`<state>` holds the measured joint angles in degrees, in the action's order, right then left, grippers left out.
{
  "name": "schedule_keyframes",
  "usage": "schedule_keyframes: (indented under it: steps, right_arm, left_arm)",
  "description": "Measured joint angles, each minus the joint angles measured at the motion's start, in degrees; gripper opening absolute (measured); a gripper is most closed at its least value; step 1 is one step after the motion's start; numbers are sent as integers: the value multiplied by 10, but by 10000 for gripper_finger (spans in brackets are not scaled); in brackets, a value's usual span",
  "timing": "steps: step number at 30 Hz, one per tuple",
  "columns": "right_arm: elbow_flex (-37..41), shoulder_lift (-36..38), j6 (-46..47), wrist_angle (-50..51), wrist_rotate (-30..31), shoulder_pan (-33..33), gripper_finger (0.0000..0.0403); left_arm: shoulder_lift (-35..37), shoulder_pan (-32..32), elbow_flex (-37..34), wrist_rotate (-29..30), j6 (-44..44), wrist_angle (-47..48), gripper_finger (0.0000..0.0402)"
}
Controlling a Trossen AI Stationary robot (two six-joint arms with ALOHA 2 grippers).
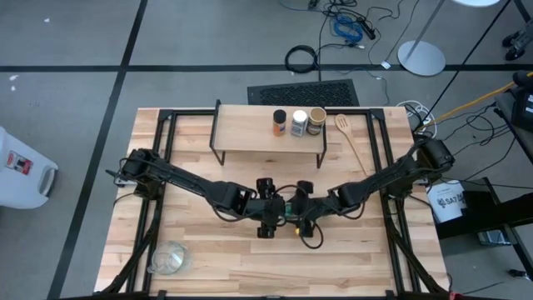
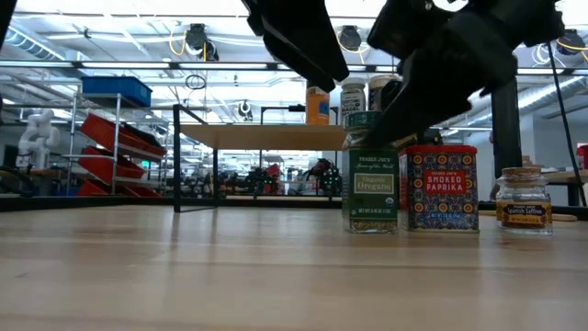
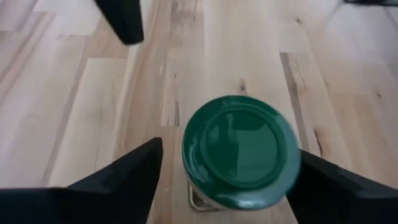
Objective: Shelf spices
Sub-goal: Put the green seasoning bottle on the shelf
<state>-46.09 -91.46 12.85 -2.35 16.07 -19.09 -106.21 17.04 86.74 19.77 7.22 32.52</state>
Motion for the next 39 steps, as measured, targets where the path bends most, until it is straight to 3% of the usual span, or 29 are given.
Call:
schedule_keyframes:
  steps: [9, 19, 31, 36, 39]
  right_arm:
    - [0, -3, -11, 2, -1, 4, 183]
    - [0, 54, -18, 14, -15, 9, 181]
    - [0, 210, -40, 38, -14, 43, 182]
    - [0, 234, -48, 39, -15, 43, 185]
    - [0, 235, -48, 43, -14, 40, 182]
  left_arm:
    - [0, 0, 0, 2, 14, 16, 354]
    - [3, 0, 0, 24, 29, 29, 354]
    - [74, -5, 1, 85, 43, -16, 354]
    - [78, -25, 1, -19, 12, -85, 354]
    - [73, -39, 1, -46, 16, -93, 354]
